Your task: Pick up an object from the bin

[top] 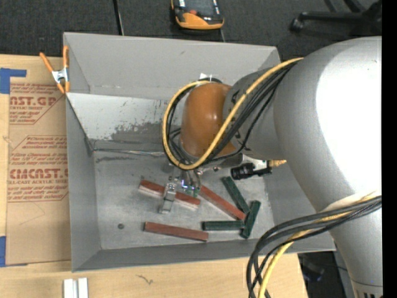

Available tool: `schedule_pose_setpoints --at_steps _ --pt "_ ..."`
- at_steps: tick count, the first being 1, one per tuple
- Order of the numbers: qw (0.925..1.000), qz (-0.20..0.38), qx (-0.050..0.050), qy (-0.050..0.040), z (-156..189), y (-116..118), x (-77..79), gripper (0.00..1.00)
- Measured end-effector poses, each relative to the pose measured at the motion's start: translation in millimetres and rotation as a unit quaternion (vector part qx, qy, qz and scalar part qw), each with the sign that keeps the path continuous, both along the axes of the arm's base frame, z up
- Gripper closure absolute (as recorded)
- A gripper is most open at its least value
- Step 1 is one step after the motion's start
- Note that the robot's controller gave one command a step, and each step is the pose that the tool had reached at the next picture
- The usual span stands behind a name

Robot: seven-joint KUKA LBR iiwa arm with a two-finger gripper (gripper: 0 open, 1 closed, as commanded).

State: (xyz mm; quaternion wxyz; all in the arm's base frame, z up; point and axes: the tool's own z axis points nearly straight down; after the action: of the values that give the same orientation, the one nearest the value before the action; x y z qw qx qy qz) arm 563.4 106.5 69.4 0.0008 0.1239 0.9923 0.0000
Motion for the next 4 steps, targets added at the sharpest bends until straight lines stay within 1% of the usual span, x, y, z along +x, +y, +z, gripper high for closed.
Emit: schedule_pose_setpoints --at_steps 1,4 --pt "0.9971 -0.077 0.0 0.0007 0.9 9.9 -11.7 1.0" --pt "0.997 -0.077 0.0 0.0015 5.1 9.9 -12.4 1.0"
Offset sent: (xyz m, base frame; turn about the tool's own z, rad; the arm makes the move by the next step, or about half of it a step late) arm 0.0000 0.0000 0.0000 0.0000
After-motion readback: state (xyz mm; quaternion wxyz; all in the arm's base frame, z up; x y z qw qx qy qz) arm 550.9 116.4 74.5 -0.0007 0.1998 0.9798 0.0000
